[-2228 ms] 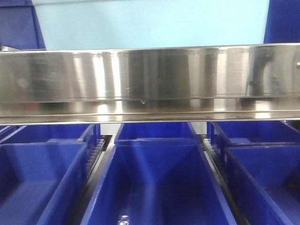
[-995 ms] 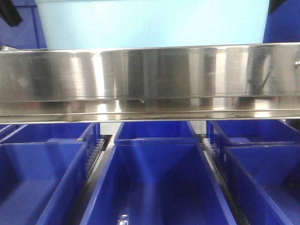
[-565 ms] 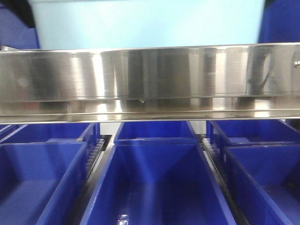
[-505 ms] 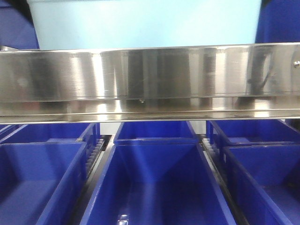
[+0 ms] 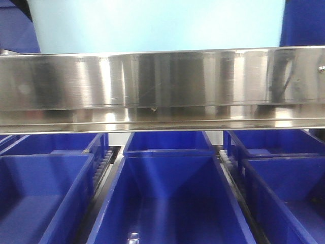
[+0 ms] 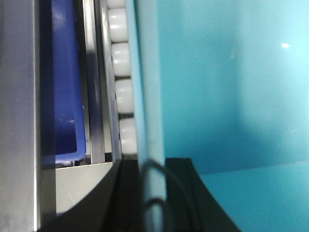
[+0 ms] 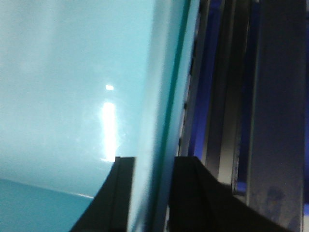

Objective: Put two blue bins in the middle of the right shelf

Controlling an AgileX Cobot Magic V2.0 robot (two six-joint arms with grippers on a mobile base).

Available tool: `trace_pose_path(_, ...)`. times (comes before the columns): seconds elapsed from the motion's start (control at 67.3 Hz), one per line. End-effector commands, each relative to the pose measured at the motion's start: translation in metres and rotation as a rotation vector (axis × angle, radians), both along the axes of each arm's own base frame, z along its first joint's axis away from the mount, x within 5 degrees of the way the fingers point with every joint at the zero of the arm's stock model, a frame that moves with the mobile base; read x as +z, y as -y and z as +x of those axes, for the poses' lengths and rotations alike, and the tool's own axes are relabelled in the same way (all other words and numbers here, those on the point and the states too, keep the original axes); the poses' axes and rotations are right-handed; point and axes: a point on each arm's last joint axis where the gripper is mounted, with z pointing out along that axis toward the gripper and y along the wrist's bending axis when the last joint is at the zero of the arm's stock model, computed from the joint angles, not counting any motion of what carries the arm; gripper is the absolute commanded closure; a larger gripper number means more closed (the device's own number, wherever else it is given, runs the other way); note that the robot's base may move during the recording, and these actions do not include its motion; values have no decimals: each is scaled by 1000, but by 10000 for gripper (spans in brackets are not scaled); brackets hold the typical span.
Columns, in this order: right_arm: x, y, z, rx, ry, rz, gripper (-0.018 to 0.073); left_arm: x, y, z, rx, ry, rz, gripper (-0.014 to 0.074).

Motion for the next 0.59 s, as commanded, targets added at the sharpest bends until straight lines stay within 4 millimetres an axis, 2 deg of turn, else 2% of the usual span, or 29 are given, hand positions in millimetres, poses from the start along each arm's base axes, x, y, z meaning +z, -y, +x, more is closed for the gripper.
trace_pose_path(0.0,41,5,-12,-14,215,75,713,31,-7,-12,-7,139,-56,707)
trace_pose_path(0.163,75,10,-27,-19,342,121,713,60,-14,-27,-8,275,-122,707)
trace_pose_path(0.312,97,13,-34,-20,413,147,713,84,-19,-39,-11,402,-189,707)
trace_pose_path(0.579,102,13,-36,-21,433,155,713,91,-21,-42,-11,443,-205,707)
